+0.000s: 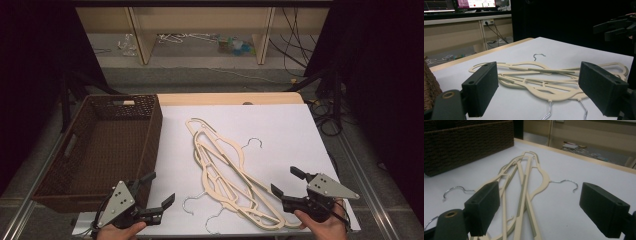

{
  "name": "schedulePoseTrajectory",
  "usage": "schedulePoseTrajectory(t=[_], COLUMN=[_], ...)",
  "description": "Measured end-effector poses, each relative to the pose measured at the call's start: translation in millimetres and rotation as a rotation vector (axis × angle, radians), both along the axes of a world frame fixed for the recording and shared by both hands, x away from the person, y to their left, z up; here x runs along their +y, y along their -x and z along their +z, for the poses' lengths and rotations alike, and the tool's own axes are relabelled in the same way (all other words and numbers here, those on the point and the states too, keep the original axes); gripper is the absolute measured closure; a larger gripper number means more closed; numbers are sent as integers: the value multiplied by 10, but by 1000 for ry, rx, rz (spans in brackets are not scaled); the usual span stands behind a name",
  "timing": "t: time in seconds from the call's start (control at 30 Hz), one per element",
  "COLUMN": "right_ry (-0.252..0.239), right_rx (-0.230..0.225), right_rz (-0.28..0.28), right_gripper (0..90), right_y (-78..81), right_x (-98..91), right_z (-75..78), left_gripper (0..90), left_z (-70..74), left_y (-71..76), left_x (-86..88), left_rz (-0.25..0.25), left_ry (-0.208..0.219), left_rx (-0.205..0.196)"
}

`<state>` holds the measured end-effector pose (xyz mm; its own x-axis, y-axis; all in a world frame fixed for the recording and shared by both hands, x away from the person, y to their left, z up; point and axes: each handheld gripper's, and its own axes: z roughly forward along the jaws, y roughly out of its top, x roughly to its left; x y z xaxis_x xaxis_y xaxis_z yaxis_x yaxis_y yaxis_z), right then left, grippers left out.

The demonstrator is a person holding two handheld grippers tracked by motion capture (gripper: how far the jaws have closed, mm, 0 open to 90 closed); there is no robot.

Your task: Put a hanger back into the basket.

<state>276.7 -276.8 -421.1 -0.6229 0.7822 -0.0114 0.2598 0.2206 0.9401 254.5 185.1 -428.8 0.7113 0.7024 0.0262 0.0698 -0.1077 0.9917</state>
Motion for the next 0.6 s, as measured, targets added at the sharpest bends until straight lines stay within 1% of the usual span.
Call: schedulePoseTrajectory(t=[0.03, 0.1, 0.17, 0.2, 0.27, 0.3, 0.37, 0.4, 0.43, 0.47, 0.5, 0.53, 0.57, 0.6], right_ry=[6, 22, 26, 30, 42, 48, 59, 63, 69, 69, 80, 81, 90, 90], right_rx=[-3, 19, 23, 28, 21, 46, 57, 46, 66, 66, 76, 93, 98, 98], right_rz=[-2, 9, 15, 9, 18, 18, 21, 33, 36, 36, 36, 34, 36, 36], right_gripper=[178, 181, 181, 182, 185, 186, 200, 214, 216, 216, 217, 218, 225, 225], right_y=[1, 4, 5, -2, -15, -9, -15, -33, -29, -29, -37, -34, -39, -39], right_x=[8, 19, 22, 31, 27, 30, 35, 38, 40, 40, 50, 60, 60, 60], right_z=[-6, -4, -1, -4, -8, -8, -13, -22, -18, -18, -22, -27, -27, -27], left_gripper=[161, 161, 162, 161, 162, 162, 162, 162, 162, 162, 162, 162, 162, 162], left_z=[1, 0, -2, -3, -4, -6, -5, -5, -5, -6, -14, -15, -7, -7], left_y=[-2, -5, -2, -1, -3, -4, -4, -4, -4, -5, -8, -7, -4, -4], left_x=[3, 2, -3, -7, -10, -11, -12, -11, -11, -11, -22, -25, -15, -15], left_rz=[-1, -2, -1, -3, -4, -3, -1, -2, -2, -2, -7, -8, -4, -4], left_ry=[-4, -5, -1, 1, -1, -2, -3, -3, -3, -3, 9, 11, -9, -9], left_rx=[-3, -1, 1, 2, 2, 2, 0, 2, 2, 2, 3, 4, 2, 2])
